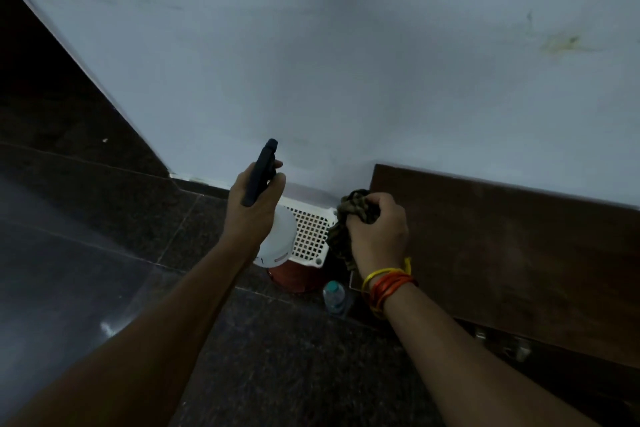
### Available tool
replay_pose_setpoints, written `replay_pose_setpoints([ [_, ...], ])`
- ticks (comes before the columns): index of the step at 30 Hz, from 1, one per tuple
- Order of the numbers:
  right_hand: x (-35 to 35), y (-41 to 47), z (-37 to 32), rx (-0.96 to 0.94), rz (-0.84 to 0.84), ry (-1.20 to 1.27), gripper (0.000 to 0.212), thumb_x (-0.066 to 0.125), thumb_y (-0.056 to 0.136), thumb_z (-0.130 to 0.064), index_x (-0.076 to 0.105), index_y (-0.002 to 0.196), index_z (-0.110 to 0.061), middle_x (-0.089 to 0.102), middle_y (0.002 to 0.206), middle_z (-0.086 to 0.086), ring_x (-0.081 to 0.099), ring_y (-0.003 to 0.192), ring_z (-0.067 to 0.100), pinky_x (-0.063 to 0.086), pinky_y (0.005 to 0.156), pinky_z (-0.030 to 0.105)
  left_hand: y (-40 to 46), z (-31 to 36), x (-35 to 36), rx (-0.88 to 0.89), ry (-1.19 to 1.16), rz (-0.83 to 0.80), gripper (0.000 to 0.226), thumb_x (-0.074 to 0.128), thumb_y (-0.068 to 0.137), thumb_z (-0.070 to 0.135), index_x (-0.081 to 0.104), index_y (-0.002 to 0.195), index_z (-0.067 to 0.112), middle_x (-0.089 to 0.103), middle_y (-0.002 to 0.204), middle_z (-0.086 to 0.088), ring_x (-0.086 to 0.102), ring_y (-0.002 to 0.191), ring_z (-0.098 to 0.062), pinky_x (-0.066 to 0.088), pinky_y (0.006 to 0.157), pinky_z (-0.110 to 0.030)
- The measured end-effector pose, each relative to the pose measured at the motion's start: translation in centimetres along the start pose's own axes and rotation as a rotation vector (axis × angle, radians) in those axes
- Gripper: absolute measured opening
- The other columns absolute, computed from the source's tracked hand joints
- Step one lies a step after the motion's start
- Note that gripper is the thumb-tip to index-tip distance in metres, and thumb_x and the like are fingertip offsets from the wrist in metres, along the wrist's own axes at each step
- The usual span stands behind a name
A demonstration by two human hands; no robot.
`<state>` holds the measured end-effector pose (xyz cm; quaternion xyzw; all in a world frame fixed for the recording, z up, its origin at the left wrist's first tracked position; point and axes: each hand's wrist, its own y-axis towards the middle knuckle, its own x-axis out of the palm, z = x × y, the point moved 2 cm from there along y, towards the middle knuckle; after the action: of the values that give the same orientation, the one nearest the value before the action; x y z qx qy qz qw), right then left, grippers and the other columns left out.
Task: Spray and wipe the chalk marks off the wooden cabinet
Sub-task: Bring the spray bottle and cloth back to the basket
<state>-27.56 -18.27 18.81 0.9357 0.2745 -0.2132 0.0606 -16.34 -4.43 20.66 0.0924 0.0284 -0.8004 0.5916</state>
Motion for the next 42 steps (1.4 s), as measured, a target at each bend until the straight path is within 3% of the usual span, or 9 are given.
replay_pose_setpoints([
  [3, 3.3, 0.4, -0.4, 0.027, -0.013, 0.021, 0.027, 0.068, 0.075, -0.006, 0.062, 0.1, -0.012, 0.051, 0.105, 0.007, 0.052, 0.088, 0.018, 0.044, 0.084, 0.026, 2.1, -1.5, -1.6, -0.048, -0.05, 0.061, 0.027, 0.063, 0.094, 0.018, 0.066, 0.12, 0.011, 0.065, 0.097, 0.007, 0.058, 0.067, 0.008, 0.046, 0.062, -0.008],
  [7, 7.3, 1.6, 0.7, 0.067, -0.024, 0.011, 0.026, 0.066, 0.075, -0.004, 0.061, 0.1, -0.011, 0.048, 0.1, 0.002, 0.054, 0.095, 0.023, 0.044, 0.085, 0.027, 5.0, -4.8, -2.8, -0.149, -0.149, 0.116, 0.03, 0.07, 0.089, 0.019, 0.069, 0.119, 0.013, 0.072, 0.11, -0.003, 0.068, 0.104, -0.028, 0.055, 0.092, -0.042],
  [11, 11.6, 3.4, 3.7, 0.18, -0.035, -0.002, 0.026, 0.067, 0.076, -0.005, 0.06, 0.1, -0.011, 0.054, 0.11, 0.01, 0.054, 0.092, 0.021, 0.044, 0.083, 0.027, 7.9, -8.6, -2.4, -0.138, -0.164, 0.13, 0.016, 0.07, 0.088, 0.016, 0.071, 0.102, 0.025, 0.068, 0.08, 0.005, 0.061, 0.071, -0.014, 0.049, 0.061, -0.015],
  [13, 13.7, 4.5, 5.4, 0.23, -0.039, -0.007, 0.025, 0.066, 0.077, -0.005, 0.06, 0.101, -0.011, 0.054, 0.111, 0.011, 0.054, 0.089, 0.02, 0.043, 0.079, 0.025, 9.4, -10.9, -1.9, -0.149, -0.17, 0.147, 0.015, 0.07, 0.088, 0.015, 0.071, 0.1, 0.025, 0.069, 0.076, 0.015, 0.06, 0.065, 0.0, 0.047, 0.057, -0.011],
  [17, 17.5, 6.1, 8.7, 0.362, -0.071, -0.048, 0.031, 0.065, 0.079, -0.007, 0.06, 0.109, -0.011, 0.053, 0.115, 0.01, 0.056, 0.097, 0.024, 0.038, 0.078, 0.02, 11.6, -15.6, -0.8, -0.202, -0.155, 0.129, 0.009, 0.068, 0.088, 0.018, 0.07, 0.096, 0.016, 0.063, 0.073, 0.0, 0.06, 0.069, -0.005, 0.049, 0.063, -0.022],
  [23, 22.4, 7.4, 12.3, 0.522, -0.129, -0.058, 0.028, 0.067, 0.077, -0.007, 0.061, 0.103, -0.013, 0.054, 0.113, 0.011, 0.057, 0.1, 0.027, 0.047, 0.085, 0.028, 14.0, -20.0, 0.3, -0.247, -0.091, 0.148, 0.002, 0.065, 0.092, 0.016, 0.067, 0.093, 0.016, 0.05, 0.071, -0.005, 0.049, 0.056, 0.005, 0.039, 0.053, -0.01],
  [27, 24.6, 8.4, 14.0, 0.575, -0.151, -0.054, 0.027, 0.067, 0.077, -0.008, 0.061, 0.104, -0.013, 0.055, 0.114, 0.009, 0.056, 0.103, 0.026, 0.05, 0.093, 0.039, 14.9, -22.8, 0.8, -0.29, -0.058, 0.169, 0.018, 0.068, 0.089, 0.03, 0.07, 0.098, 0.013, 0.054, 0.063, 0.011, 0.05, 0.059, 0.002, 0.041, 0.056, -0.014],
  [32, 26.6, 9.3, 16.1, 0.681, -0.173, -0.049, 0.029, 0.062, 0.08, -0.009, 0.061, 0.108, -0.014, 0.057, 0.119, 0.011, 0.057, 0.105, 0.028, 0.05, 0.093, 0.038, 15.8, -24.3, 1.7, -0.305, -0.064, 0.144, 0.008, 0.066, 0.091, 0.028, 0.067, 0.087, 0.021, 0.056, 0.06, 0.016, 0.052, 0.062, 0.0, 0.043, 0.058, -0.015],
  [42, 28.7, 9.7, 17.9, 0.654, -0.312, -0.066, 0.047, 0.06, 0.083, -0.019, 0.055, 0.129, -0.019, 0.053, 0.132, 0.009, 0.05, 0.122, 0.028, 0.044, 0.103, 0.044, 15.9, -25.9, 1.7, -0.293, -0.033, 0.07, 0.021, 0.064, 0.092, 0.022, 0.068, 0.109, 0.01, 0.069, 0.089, 0.004, 0.065, 0.084, -0.005, 0.052, 0.074, -0.02],
])
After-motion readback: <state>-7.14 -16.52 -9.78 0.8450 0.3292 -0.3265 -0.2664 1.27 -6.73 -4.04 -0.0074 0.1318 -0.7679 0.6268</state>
